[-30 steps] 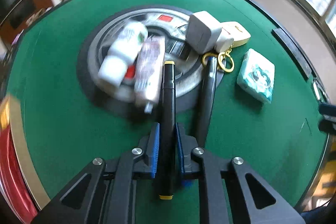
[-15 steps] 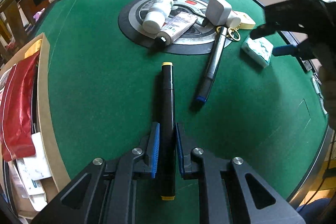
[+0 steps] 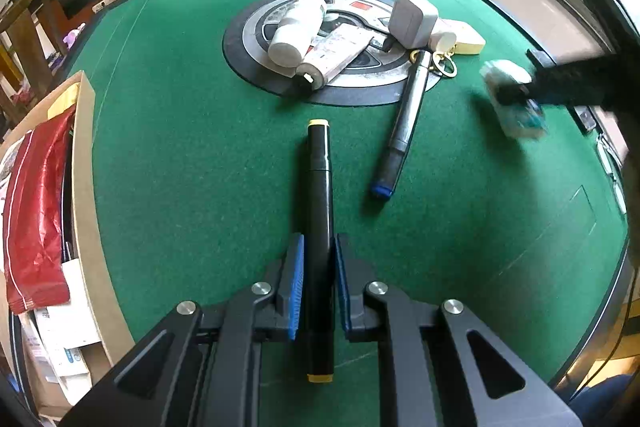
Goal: Organize objects
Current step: 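Grasp the yellow-ended black marker with the left tool while the right tool grasps the blue cartoon snack bag, then carry the marker with the left tool while the right tool carries the snack bag to the tray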
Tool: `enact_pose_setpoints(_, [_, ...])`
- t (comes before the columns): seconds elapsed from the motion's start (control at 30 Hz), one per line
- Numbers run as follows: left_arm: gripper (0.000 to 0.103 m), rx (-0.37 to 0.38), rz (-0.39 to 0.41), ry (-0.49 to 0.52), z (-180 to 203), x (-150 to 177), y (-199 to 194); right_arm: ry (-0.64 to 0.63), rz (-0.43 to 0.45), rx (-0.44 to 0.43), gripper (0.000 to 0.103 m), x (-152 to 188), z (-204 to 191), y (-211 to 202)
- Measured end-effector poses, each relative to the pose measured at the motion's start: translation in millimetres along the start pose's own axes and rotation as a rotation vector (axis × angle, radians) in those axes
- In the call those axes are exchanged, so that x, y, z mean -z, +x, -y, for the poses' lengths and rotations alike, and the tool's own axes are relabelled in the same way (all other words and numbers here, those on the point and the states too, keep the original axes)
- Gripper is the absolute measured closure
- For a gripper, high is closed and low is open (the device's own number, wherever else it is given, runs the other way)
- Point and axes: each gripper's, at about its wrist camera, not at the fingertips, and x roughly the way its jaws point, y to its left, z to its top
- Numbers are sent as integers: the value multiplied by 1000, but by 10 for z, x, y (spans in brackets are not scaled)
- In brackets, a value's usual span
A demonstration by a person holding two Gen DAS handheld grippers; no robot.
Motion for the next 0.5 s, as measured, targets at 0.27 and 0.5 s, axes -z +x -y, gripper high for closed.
enact_pose_setpoints(0.27, [89,81,24,-93,-132,36,-97,-52,24,-124,72,518,-164,-255])
enact_pose_setpoints(0.5, [89,55,52,-104,-131,47,-303,-101,38,-167,72,507,-324,-286])
